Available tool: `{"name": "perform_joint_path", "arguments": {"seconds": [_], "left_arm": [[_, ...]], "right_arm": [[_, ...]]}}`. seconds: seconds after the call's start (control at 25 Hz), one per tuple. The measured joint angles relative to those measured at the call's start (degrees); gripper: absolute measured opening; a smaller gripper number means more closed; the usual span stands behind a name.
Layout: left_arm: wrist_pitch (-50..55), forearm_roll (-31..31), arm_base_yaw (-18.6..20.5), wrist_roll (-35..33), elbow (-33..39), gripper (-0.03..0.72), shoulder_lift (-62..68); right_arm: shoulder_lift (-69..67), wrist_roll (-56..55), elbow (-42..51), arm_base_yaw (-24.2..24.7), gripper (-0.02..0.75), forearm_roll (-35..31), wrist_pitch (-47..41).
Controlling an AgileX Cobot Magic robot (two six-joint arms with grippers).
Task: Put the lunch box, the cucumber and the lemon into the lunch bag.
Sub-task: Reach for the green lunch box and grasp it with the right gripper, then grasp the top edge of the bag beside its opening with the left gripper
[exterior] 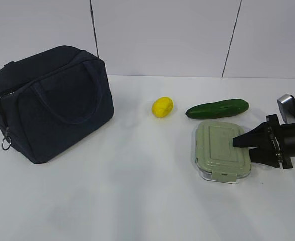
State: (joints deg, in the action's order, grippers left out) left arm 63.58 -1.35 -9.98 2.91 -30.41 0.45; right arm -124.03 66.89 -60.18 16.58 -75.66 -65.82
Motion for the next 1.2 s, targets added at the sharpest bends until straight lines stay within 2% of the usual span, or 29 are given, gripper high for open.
{"name": "perform_joint_path", "arguments": {"seconds": [1.2], "left_arm": [[0.0,0.0,0.0,0.0,0.0,0.34,0.0]], "right_arm": [[0.0,-0.67,0.0,0.0,0.402,0.13,0.0]]}}
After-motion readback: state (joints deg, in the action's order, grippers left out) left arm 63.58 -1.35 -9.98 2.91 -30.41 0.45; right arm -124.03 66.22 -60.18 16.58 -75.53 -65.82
